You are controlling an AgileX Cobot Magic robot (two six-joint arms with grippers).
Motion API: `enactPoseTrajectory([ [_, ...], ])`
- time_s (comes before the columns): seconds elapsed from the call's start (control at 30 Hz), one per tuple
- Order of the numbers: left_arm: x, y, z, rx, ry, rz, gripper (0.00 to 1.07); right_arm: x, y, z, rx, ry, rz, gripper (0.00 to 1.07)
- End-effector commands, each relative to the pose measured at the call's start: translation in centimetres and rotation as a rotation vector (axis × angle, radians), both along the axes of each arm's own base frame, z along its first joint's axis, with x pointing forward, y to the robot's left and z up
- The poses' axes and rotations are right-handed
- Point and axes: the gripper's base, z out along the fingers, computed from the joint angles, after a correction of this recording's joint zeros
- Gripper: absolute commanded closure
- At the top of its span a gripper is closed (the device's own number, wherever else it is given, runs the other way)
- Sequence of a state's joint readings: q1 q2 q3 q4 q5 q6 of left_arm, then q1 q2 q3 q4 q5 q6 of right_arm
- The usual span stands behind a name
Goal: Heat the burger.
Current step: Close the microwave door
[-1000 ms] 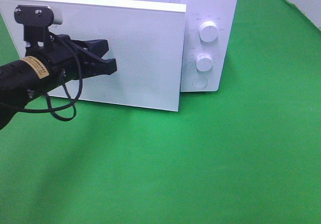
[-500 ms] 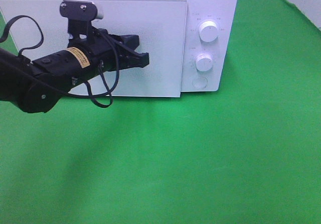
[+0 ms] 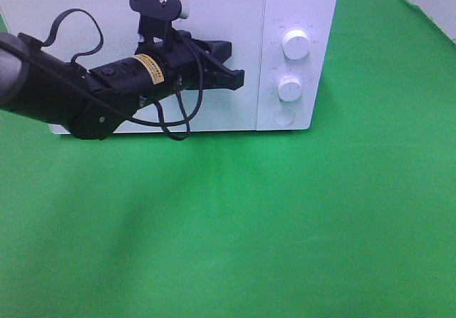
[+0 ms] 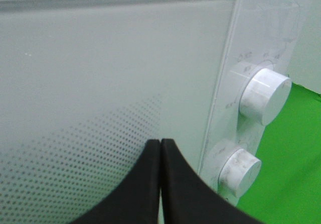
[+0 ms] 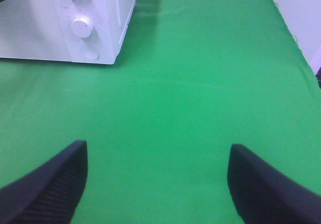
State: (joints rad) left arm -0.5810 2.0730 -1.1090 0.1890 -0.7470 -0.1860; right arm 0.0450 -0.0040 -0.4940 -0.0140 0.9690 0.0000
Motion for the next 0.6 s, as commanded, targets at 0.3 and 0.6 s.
enactPoseTrajectory([
  [0.3, -0.7, -0.6, 1.0, 0.032, 0.153, 0.045, 1.07, -0.3, 0.0, 0.0, -0.002, -0.035, -0.009, 0.33],
  [0.6, -5.5, -2.3, 1.6, 0.309, 0.428, -0.002, 0.91, -0.3, 0.0, 0.0, -0.002, -0.035, -0.009, 0.33],
])
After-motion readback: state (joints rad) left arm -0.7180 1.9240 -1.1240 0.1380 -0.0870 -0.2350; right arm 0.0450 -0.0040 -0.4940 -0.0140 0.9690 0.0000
